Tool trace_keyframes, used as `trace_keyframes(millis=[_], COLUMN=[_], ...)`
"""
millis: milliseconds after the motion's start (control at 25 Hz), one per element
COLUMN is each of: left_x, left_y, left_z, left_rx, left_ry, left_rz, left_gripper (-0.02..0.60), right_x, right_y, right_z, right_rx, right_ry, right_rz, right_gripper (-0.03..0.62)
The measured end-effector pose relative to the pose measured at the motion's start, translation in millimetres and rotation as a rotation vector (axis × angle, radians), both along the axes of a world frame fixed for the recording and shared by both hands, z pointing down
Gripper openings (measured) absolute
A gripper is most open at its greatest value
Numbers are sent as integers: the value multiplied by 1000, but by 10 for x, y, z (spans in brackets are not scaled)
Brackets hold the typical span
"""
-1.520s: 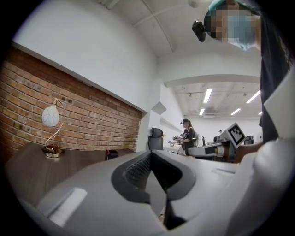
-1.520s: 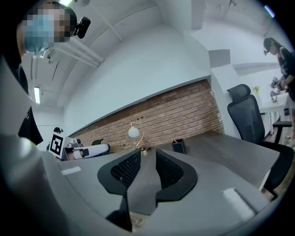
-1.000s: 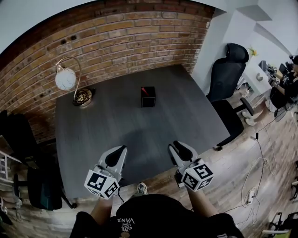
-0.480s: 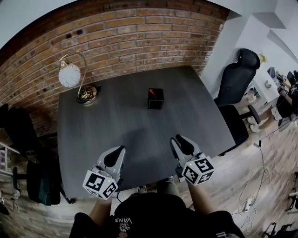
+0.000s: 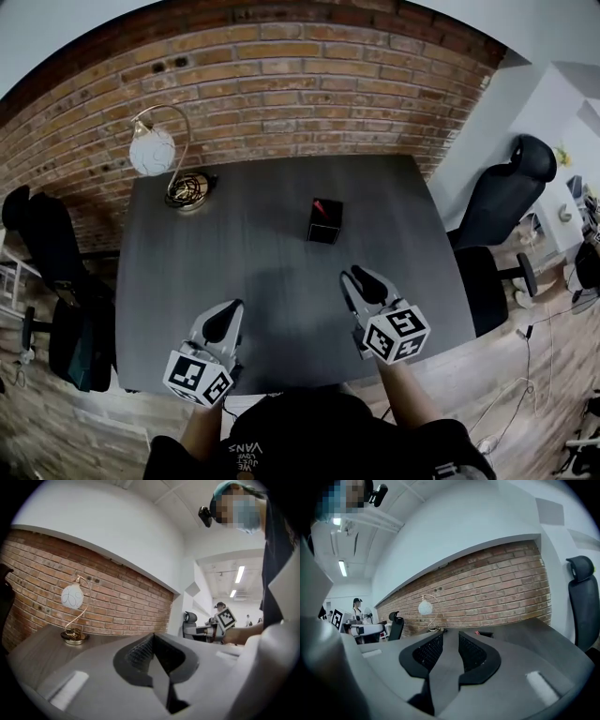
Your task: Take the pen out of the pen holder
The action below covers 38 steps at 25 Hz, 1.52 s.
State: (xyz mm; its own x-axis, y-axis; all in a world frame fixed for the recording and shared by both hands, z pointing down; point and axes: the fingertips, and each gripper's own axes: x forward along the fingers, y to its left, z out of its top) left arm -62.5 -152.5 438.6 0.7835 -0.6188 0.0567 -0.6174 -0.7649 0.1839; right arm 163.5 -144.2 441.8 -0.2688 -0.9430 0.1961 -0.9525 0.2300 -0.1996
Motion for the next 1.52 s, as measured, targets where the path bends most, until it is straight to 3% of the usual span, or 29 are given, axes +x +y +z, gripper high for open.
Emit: trace_keyframes(millis=[400,720,1240,1520], left_x=[128,114,205,214], left_y=[-26,0,21,-10], left_z=[89,200,363,423], left_rx=[-44,-89,-133,-155], left_ry=[-21,-39,-57,-59], left_rz=[-146,-237,-266,-291], left_gripper=[52,52,52,52], right_x=[288,397,550,537], right_y=[-644,-1081,-1741,-2012], right_z=[152,399,624,880], right_rx=[-35,-79,-109,-155], right_ry=[60,131,252,418], right_rz=[-124,-168,-191,-248], right_gripper=[81,83,81,81])
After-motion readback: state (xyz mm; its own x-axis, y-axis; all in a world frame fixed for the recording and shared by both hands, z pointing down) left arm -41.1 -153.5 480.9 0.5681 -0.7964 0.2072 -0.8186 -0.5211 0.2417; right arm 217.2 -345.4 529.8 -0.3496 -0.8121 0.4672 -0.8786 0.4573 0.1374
